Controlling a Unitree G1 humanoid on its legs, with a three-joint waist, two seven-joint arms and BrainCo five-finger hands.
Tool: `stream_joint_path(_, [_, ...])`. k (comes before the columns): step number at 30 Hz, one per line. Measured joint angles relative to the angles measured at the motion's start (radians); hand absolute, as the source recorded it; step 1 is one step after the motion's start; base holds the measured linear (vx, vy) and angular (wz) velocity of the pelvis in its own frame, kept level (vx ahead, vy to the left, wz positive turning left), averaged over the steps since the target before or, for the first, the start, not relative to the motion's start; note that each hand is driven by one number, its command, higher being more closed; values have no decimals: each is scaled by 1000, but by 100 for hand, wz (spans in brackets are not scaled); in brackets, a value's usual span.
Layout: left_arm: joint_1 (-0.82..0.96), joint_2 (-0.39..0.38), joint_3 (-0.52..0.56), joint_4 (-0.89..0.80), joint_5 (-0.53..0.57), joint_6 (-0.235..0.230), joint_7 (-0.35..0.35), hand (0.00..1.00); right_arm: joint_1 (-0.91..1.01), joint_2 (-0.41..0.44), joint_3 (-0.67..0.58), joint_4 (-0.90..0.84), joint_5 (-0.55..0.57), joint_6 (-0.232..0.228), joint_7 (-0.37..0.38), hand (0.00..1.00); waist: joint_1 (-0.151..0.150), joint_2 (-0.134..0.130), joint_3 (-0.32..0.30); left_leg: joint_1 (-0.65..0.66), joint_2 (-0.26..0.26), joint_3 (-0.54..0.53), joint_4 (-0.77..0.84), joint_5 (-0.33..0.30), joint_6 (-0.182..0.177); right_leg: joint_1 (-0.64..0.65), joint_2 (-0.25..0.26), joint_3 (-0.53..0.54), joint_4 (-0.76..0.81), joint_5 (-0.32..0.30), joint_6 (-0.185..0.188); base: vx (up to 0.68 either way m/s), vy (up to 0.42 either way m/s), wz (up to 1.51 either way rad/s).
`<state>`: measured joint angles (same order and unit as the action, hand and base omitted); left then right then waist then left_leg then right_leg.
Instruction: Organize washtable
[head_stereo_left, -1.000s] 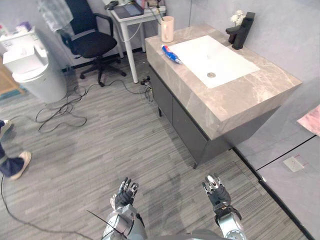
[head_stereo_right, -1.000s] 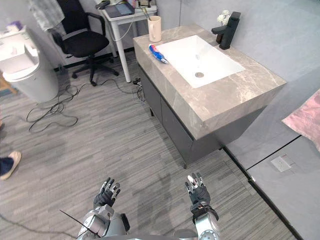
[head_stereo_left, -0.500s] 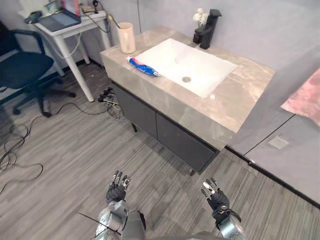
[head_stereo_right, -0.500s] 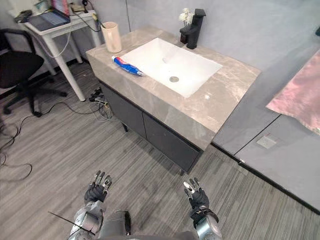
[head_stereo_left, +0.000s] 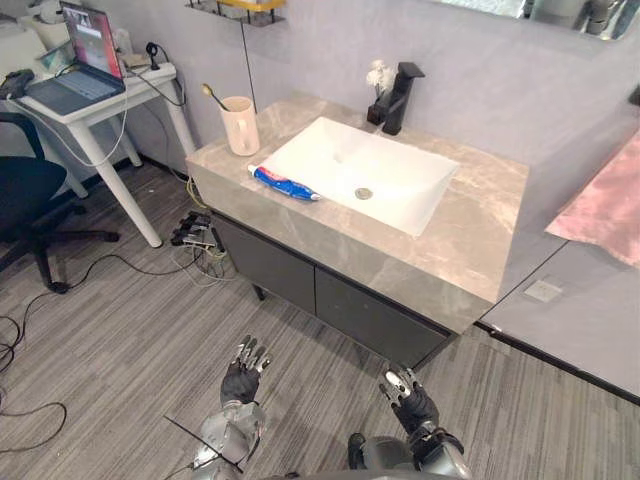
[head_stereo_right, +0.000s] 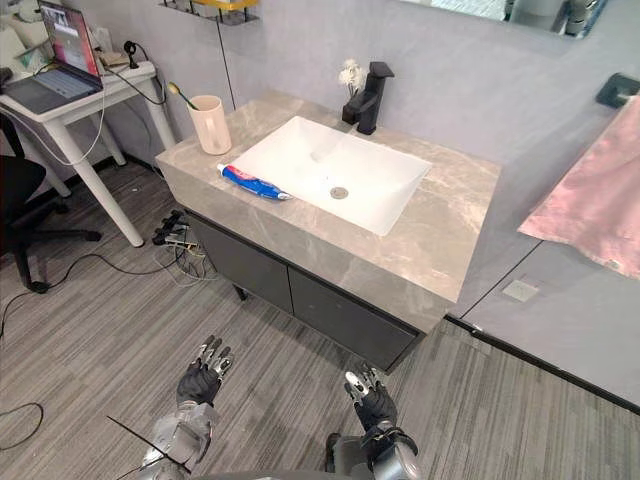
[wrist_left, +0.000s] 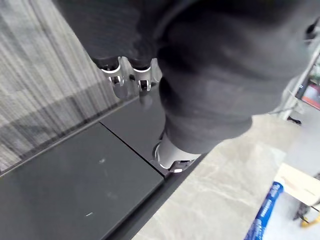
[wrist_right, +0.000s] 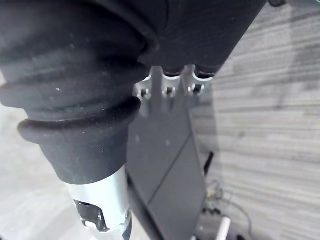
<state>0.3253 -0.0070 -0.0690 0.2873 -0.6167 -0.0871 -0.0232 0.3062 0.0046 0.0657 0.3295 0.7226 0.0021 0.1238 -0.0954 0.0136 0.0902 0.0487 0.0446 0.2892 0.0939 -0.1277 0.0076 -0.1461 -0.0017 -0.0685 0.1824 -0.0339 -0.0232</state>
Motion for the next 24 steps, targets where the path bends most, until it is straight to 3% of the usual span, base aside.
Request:
stream_joint_path(2, [5,-1,-10,4,0,4,-1,0,6,2,1,0,3,0,0,0,0,-3,0,16,6,-3,-17,5,-8,36,11,-6,-55,23,-2,53,-31,2])
stream_joint_path(3, [46,11,-40,59,-1,14,-16,0,45,30,-18,45,14,0,-21,0,27,-13,-45,35,-15,-18,-57,21,-6,144,6,-12,-282,148,9,0,0,0])
stream_joint_path(12, [47,10,-36,59,-1,14,-16,0,25,29,-22,45,14,-1,-38,0,39,-20,-41,14,-21,-40,-64,21,-6,142,-4,-43,-281,145,14,-7,2,8])
stream_joint_path(17, [47,8,-5,59,-9,13,5,0,-12,31,-51,45,10,-14,-65,0,66,-26,-36,-5,-32,-73,-69,27,2,137,-21,-90,-275,133,31,-16,31,29])
stream_joint_path(22, [48,9,46,41,-24,8,42,0,-29,30,-59,31,-28,-29,-96,0,114,-27,-26,-8,-46,-96,-46,20,11,138,-43,-112,-243,115,56,15,69,18])
stream_joint_path(24, [49,3,83,-11,-31,2,50,0,-42,40,-60,-1,-31,-29,-100,0,118,-21,10,-23,-50,-111,7,-26,37,136,-61,-126,-187,82,85,-21,111,26])
